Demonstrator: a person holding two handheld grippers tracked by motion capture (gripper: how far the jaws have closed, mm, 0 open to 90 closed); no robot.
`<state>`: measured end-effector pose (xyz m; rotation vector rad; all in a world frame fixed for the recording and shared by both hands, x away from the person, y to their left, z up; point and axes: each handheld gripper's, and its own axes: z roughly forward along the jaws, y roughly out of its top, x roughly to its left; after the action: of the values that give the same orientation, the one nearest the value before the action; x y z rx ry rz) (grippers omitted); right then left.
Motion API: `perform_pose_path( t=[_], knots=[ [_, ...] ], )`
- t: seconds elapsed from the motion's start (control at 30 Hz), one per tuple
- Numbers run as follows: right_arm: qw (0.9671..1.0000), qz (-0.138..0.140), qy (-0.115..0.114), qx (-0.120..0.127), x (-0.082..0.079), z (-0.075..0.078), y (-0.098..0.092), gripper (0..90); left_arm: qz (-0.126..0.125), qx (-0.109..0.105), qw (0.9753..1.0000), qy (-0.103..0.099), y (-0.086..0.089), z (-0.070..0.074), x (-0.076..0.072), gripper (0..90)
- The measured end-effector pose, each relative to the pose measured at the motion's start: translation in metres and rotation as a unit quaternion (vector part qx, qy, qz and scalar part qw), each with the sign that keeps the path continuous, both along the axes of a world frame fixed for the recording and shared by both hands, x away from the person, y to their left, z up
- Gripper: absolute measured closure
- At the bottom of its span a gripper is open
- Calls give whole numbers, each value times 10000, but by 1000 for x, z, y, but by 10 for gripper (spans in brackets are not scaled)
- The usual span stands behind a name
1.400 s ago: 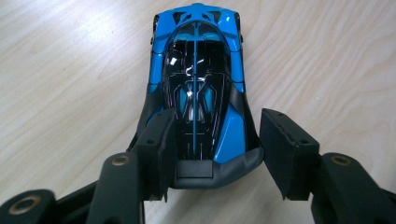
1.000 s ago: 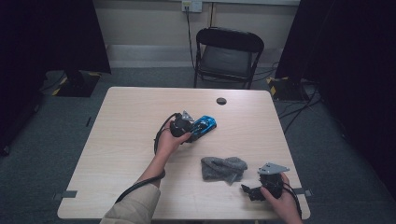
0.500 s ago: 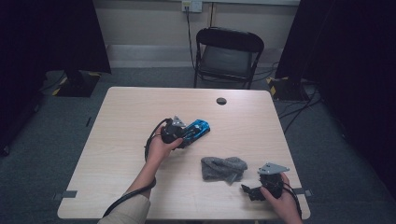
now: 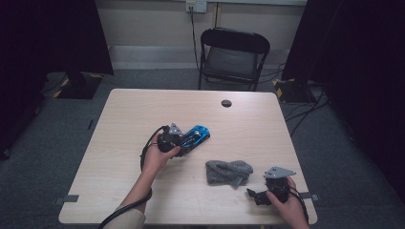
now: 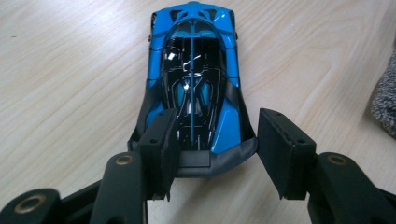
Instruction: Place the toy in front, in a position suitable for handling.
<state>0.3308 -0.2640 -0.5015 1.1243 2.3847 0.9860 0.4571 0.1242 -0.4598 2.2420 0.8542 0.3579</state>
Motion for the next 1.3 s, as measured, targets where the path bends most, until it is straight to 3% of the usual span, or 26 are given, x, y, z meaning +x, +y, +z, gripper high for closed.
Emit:
perform_pose_path(
  t=[0.07,0.27,0.37,0.43,0.57,0.63,0.67,0.77,0.8,0.93,1.03,1.13,1.3],
  knots=[
    [10000,1,-1,0,0,0,0,0,85,53,9999,-28,3,2,0,392],
    [10000,-23,6,-9,1,0,0,0,303,-78,9995,-62,11,3,3,168],
    [10000,-21,0,-2,2,0,1,0,294,-96,9995,-57,9,2,8,168],
    [10000,-19,1,-6,2,0,1,0,322,-257,9991,-62,5,-1,12,165],
    [10000,-27,10,-11,3,0,1,0,276,-349,9990,-50,-10,-3,23,162],
    [10000,-26,9,-8,4,0,1,0,217,-408,9988,-153,-20,0,32,162],
    [10000,-17,-1,-10,4,0,1,0,140,-565,9982,-159,-34,4,46,161],
    [10000,-17,-2,-11,4,0,1,0,235,-474,9982,-283,-46,6,59,184],
    [10000,-15,-3,-7,4,0,2,0,151,-541,9980,-277,-52,6,66,238],
    [10000,-6,-8,-2,5,0,2,0,115,-378,9992,-66,-72,-6,82,402],
    [10000,-9,-7,2,5,0,2,0,131,-484,9987,-29,-79,-10,83,486],
    [10000,-18,-1,-5,4,0,2,0,24,-373,9993,-5,-81,-8,82,543],
    [10000,-20,-3,-4,3,0,1,0,8,-277,9996,-50,-75,-5,76,564]
  ],
)
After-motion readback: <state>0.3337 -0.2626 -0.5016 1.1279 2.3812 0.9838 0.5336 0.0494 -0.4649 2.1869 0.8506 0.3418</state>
